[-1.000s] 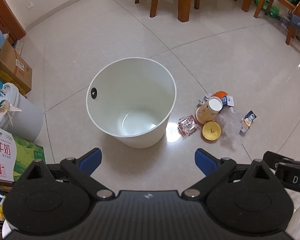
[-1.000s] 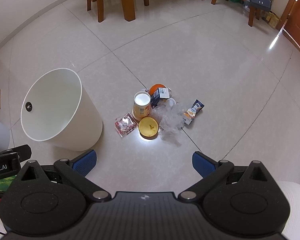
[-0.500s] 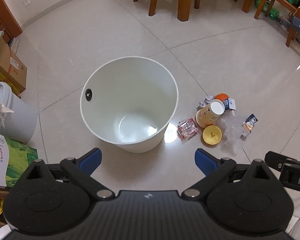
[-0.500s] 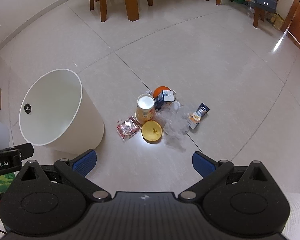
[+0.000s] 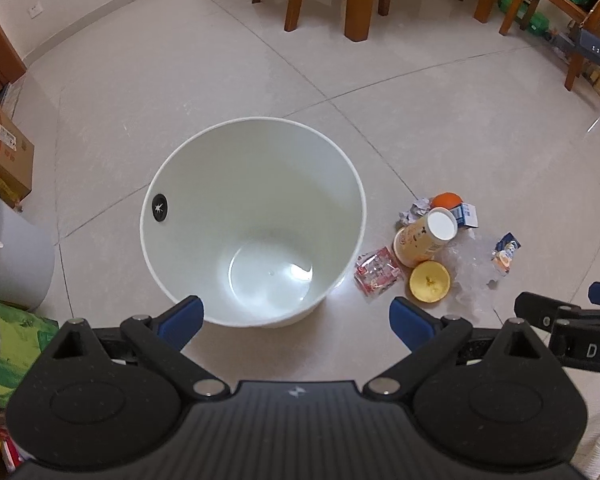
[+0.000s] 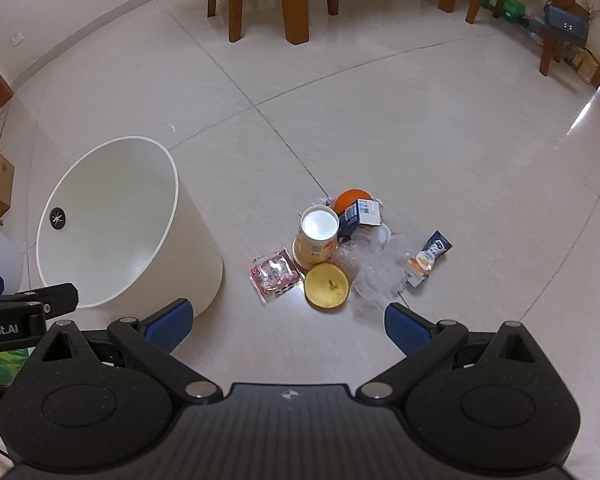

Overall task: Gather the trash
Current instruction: 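Move both tools toward the white bin and the trash pile, then clamp the white bin rim with the left gripper, then grasp the paper cup with the right gripper, then carry the paper cup over the bin and release it with the right gripper, then lower the right gripper to the red-and-white snack wrapper and grasp it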

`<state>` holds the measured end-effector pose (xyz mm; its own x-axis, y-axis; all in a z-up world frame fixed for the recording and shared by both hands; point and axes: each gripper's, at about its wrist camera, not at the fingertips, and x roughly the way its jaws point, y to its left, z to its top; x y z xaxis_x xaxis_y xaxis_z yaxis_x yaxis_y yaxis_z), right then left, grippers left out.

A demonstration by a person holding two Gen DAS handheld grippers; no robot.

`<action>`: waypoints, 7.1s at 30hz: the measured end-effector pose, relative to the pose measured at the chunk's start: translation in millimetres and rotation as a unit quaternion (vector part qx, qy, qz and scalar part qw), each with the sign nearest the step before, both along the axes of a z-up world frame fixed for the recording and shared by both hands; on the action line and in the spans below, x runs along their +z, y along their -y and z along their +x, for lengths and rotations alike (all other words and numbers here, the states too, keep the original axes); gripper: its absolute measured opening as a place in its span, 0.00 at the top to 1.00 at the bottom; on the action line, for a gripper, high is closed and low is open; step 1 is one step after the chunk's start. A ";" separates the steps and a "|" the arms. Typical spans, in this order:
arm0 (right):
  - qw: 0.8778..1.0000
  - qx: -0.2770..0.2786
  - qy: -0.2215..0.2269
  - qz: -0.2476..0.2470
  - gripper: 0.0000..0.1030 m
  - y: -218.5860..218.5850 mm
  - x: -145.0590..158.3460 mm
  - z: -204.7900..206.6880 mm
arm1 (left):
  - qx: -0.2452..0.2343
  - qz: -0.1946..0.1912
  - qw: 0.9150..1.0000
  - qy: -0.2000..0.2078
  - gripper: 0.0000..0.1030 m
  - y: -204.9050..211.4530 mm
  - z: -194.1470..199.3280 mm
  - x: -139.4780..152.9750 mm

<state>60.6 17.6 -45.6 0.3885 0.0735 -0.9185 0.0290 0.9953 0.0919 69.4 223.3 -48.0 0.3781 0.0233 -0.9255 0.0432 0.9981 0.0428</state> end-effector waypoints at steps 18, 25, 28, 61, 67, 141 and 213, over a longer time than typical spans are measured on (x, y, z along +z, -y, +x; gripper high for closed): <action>0.999 0.019 -0.030 0.013 0.00 -16.5 -69.6 48.8 | 0.018 0.021 1.000 -0.006 0.04 -45.1 62.9 -38.0; 0.999 0.030 -0.036 0.023 0.00 -25.4 -64.8 52.4 | 0.008 0.037 0.999 0.007 0.04 -72.8 80.3 -45.5; 0.998 0.057 -0.028 0.025 0.00 -38.4 -52.3 52.2 | 0.001 0.046 0.999 0.013 0.04 -85.6 88.4 -50.3; 0.998 0.057 -0.027 0.010 0.00 -40.6 -61.7 53.2 | 0.015 0.071 0.996 -0.042 0.69 -122.8 148.0 -133.5; 0.998 0.058 -0.026 0.005 0.00 -41.7 -62.1 53.0 | -0.004 0.076 0.996 -0.056 0.79 -126.5 155.0 -134.4; 0.999 0.003 0.004 -0.042 0.35 8.8 -231.5 157.2 | 0.018 -0.004 0.995 -0.097 0.91 -171.3 172.6 -141.2; 0.968 0.250 -0.020 -0.004 0.04 -51.0 -220.8 140.8 | 0.019 0.002 0.995 -0.098 0.91 -165.9 173.2 -140.9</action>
